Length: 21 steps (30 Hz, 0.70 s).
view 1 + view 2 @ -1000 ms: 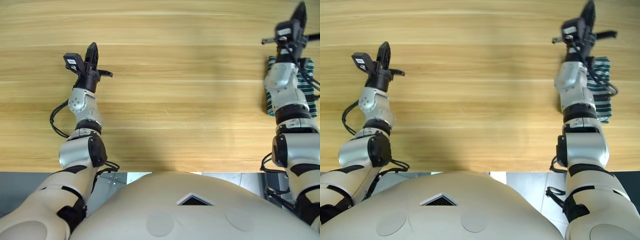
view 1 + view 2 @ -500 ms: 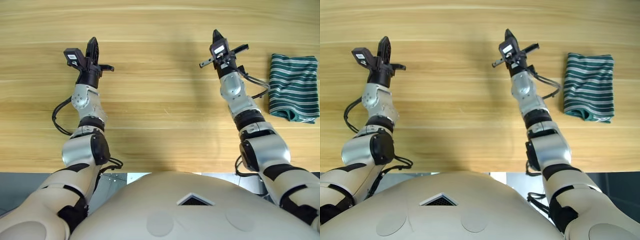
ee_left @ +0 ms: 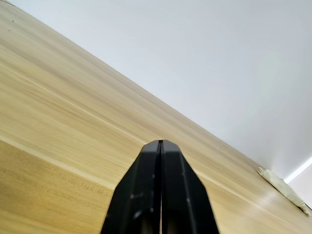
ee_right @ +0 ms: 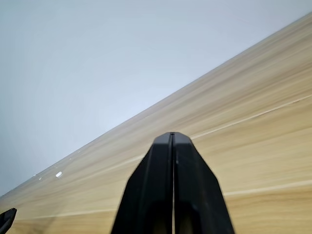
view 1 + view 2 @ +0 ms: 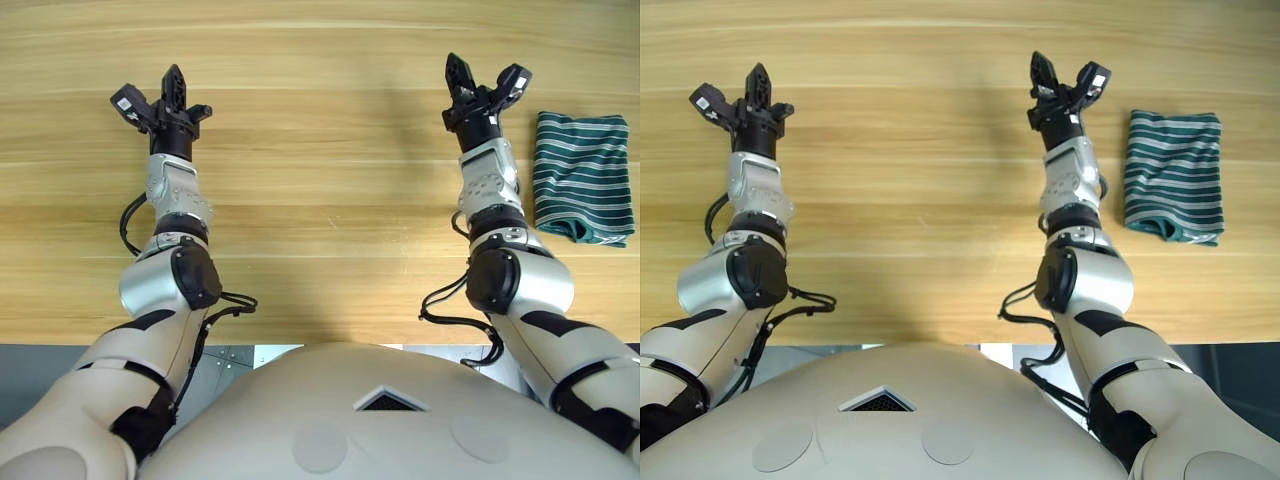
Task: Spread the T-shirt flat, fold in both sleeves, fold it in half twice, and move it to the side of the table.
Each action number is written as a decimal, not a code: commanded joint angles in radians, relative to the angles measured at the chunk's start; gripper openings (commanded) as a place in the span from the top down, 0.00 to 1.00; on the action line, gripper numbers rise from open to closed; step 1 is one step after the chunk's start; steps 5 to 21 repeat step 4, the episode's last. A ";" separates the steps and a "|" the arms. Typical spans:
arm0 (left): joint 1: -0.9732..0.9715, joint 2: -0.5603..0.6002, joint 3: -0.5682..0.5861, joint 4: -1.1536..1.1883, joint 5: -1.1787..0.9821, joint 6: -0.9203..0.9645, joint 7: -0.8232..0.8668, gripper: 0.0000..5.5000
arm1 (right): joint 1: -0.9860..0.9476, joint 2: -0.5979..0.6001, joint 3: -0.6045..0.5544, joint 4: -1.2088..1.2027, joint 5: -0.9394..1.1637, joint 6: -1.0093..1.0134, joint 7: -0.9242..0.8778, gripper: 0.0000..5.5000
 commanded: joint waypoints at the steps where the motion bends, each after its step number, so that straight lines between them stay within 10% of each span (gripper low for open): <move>1: -0.040 0.019 0.068 0.019 -0.072 0.124 -0.021 1.00 | -0.030 0.000 -0.046 0.028 0.028 0.027 0.025 0.99; 21: -0.059 0.053 0.162 0.048 -0.164 0.274 0.008 1.00 | -0.045 -0.009 -0.099 0.057 0.070 0.085 0.029 0.99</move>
